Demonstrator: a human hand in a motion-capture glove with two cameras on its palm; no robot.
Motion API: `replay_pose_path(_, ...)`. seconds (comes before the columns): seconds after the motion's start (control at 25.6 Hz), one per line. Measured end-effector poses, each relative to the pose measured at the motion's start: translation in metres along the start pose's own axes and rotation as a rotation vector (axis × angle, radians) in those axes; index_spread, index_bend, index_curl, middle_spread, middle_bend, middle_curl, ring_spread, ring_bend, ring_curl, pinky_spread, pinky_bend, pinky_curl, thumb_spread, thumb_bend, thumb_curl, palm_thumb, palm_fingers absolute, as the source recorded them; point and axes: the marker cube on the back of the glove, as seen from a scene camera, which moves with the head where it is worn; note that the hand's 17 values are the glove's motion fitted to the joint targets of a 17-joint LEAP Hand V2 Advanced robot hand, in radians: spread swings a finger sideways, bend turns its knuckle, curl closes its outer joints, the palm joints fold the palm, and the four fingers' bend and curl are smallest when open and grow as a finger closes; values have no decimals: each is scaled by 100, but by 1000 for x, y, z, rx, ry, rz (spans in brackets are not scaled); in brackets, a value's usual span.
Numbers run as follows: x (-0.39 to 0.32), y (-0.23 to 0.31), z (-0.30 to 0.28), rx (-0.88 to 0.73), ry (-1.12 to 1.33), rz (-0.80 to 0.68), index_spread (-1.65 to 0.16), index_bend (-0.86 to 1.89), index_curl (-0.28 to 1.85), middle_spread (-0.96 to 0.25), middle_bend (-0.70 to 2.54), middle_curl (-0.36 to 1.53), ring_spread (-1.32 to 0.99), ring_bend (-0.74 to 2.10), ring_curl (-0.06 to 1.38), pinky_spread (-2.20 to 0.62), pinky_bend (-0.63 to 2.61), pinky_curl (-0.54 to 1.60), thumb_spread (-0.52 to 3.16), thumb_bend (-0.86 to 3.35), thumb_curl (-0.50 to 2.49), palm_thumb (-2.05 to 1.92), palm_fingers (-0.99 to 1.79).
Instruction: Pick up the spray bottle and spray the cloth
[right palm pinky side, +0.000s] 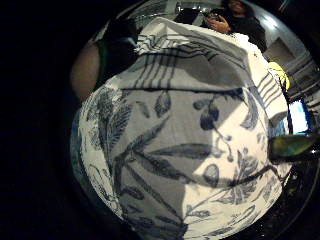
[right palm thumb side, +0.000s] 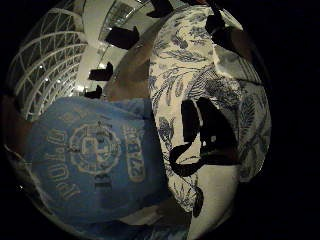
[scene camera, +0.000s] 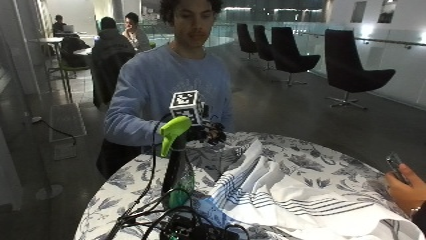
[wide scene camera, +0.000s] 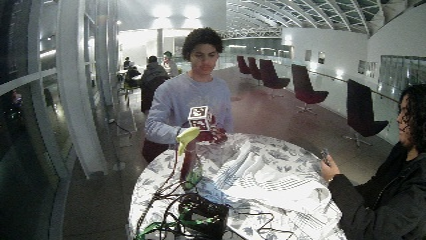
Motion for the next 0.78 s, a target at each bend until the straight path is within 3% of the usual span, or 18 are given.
replay_pose_path(0.35, 39, 50, -45, 454, -322, 266, -33, 14, 28, -3, 31, 30, -1, 39, 27, 19, 18, 22, 115, 27, 26, 61, 79)
replay_pose_path(0.78, 90, 93, -89, 718, -645, 480, -34, 13, 28, -3, 30, 33, 0, 38, 30, 19, 19, 26, 119, 18, 28, 60, 78)
